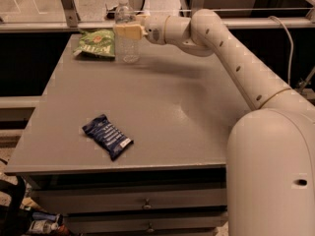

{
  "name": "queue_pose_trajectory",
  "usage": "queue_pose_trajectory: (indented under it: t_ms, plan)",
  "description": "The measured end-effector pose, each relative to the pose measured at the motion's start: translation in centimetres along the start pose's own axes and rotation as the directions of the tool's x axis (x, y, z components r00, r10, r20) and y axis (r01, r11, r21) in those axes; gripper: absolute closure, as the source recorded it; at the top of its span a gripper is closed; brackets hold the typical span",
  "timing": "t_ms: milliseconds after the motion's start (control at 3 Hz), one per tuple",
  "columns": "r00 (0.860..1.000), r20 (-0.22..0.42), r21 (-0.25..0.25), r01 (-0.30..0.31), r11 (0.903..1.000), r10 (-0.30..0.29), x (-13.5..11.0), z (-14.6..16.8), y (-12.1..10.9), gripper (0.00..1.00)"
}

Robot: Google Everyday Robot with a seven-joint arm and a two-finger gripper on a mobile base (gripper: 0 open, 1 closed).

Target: Move water bottle near green jalapeno chip bag

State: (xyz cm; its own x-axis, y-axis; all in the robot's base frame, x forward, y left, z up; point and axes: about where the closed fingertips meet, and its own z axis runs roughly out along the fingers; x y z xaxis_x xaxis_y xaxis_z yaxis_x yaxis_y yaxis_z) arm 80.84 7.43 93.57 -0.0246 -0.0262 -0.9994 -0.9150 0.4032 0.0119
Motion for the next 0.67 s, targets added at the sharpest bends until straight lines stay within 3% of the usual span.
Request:
queue_pose_trajectory:
  t_ms: [333,667]
  plan:
    - [1.000,0.000,-0.006,-0.001,1.0000,0.001,0.04,0.37,0.23,0.00]
    - [1.000,0.000,-0.007,-0.001,1.0000,0.001,0.04,0.43,0.27,0.00]
